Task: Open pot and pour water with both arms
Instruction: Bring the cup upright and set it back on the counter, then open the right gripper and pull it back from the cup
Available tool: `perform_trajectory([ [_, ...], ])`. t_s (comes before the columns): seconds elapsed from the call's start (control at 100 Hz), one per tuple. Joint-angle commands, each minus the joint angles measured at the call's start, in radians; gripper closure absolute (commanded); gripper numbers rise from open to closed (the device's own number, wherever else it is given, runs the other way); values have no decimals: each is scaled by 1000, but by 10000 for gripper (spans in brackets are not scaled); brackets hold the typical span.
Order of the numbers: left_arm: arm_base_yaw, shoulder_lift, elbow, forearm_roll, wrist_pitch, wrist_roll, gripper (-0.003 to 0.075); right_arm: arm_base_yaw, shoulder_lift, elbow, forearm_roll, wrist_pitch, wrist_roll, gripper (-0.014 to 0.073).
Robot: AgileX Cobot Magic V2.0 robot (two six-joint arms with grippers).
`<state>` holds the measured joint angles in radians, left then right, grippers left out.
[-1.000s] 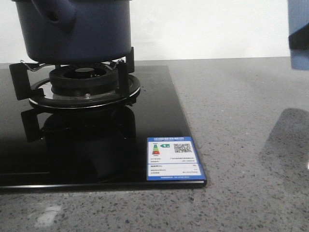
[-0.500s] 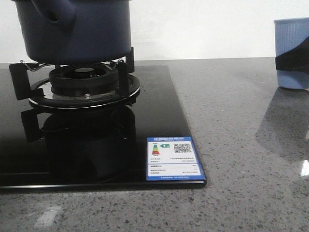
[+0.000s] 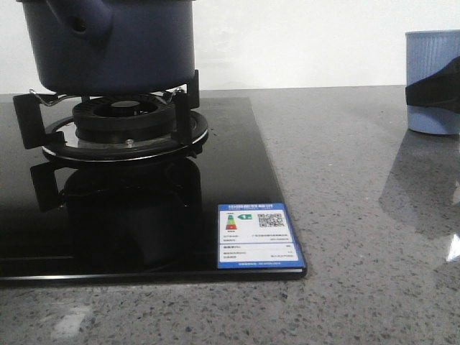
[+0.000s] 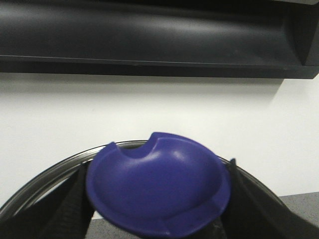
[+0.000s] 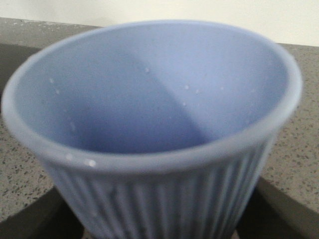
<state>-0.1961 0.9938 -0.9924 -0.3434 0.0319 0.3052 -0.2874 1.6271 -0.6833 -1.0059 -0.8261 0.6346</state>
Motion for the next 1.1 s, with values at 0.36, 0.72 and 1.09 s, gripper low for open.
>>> perform_trajectory([
  [0.36, 3, -20, -37, 0, -105, -3, 325, -63, -78, -23, -147, -79, 233, -20],
  [0.72, 3, -20, -37, 0, -110, -3, 325, -180, -229, 20, -474, -65, 519, -20],
  [1.09, -101, 55, -37, -2, -165, -3, 325, -248, -381, 91, -522, -308, 757, -20],
])
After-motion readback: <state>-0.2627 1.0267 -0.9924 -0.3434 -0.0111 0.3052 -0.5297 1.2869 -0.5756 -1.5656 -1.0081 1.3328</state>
